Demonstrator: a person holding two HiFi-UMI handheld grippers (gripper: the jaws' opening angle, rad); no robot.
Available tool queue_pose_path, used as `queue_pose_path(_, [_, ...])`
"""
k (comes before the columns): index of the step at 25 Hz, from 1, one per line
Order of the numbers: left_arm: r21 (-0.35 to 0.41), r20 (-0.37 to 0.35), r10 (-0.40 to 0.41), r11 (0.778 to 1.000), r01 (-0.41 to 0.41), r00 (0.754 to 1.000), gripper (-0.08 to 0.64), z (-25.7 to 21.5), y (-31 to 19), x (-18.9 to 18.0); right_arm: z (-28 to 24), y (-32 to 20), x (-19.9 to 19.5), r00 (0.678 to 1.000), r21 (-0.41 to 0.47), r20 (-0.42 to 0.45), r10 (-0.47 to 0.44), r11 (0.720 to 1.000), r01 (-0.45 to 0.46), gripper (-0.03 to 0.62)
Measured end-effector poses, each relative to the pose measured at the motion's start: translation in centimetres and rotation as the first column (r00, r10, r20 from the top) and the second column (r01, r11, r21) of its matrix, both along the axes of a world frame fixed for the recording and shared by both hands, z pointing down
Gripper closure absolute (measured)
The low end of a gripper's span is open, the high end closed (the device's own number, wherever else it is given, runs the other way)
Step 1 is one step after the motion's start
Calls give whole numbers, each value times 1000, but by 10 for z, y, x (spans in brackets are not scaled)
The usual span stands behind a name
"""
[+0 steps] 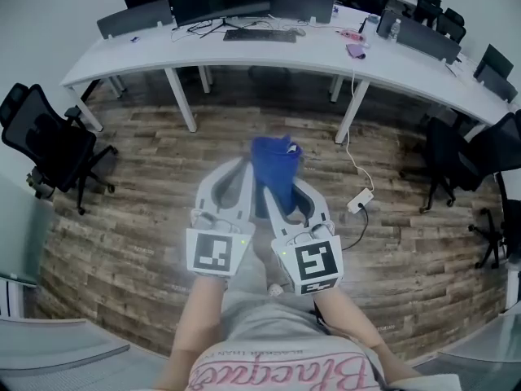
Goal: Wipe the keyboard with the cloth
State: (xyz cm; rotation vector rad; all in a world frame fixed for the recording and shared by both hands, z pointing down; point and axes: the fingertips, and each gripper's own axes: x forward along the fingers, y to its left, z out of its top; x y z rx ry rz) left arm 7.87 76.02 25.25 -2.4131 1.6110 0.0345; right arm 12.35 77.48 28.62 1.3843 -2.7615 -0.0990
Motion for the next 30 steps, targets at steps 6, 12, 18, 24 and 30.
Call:
queue_pose_path(6, [5,-10,2,1000,-2,1000,554,-5,-43,-9,-7,-41,-5,1000,8,-3,10,1000,-10,489])
queue_pose_path(12, [16,-26,6,1000,-5,1000,554,-9,-101,-29,-11,-100,-18,1000,18,-4,28,999,-28,489])
queue_pose_path(18, [28,-26,19,999,-18,999,554,-16,-174,-55,-16,-171,-40,999,24,2,44,999,-44,489])
queue_pose_path(24, [2,-27,33,999,-33,999,554,-11,-239,-81,-16,-235,-62,997,19,5,71,997,-72,489])
queue_pose_path(30, [11,-8,53,999,-53,999,554,-13,-305,-106,-19,-298,-90,996,14,5,86,996,-86,489])
